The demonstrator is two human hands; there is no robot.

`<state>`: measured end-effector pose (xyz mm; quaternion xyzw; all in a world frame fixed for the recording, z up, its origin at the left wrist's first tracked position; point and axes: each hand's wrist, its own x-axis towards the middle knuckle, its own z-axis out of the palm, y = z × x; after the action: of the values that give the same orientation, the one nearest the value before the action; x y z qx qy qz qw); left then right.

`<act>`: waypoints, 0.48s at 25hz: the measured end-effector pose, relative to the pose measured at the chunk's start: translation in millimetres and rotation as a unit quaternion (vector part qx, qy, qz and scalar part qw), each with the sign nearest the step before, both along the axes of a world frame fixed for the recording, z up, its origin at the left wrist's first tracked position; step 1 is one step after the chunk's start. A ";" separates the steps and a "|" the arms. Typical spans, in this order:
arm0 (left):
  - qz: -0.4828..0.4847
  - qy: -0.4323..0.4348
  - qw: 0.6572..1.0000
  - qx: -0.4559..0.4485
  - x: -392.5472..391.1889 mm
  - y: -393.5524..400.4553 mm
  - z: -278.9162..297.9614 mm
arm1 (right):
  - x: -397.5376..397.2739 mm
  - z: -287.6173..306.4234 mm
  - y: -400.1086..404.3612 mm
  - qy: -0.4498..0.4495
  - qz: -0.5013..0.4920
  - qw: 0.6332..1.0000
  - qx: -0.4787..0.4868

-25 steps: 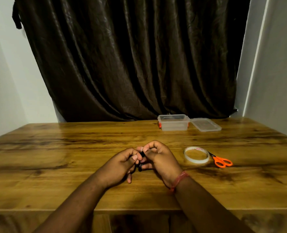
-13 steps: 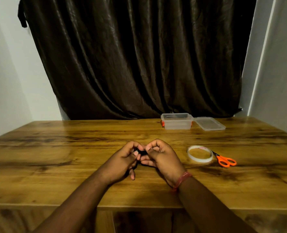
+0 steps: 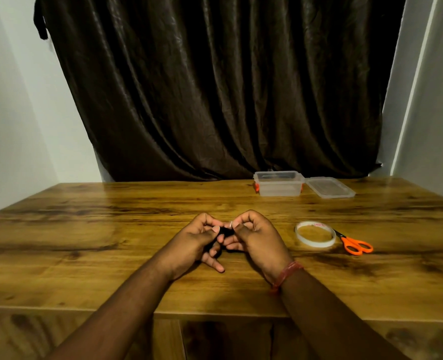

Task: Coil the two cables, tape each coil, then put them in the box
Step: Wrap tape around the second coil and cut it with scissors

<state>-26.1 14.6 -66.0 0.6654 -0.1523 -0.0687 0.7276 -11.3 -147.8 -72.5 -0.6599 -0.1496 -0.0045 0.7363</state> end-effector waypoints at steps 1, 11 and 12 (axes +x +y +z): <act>-0.001 0.001 1.000 -0.001 -0.4 -0.3 0.1 | 0.4 -0.9 0.0 -0.008 -0.003 1.000 -0.008; 0.000 -0.027 0.999 0.034 -2.6 0.6 -0.4 | 3.7 -4.3 0.1 -0.254 -0.171 0.906 -0.291; -0.007 -0.027 0.999 0.036 -3.2 1.0 0.0 | 3.4 -4.6 1.0 -0.260 -0.160 0.901 -0.310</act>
<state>-29.3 15.6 -66.0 0.6915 -0.1740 -0.0616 0.6984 -8.0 -146.7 -77.2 -0.8450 -0.2224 -0.2469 0.4190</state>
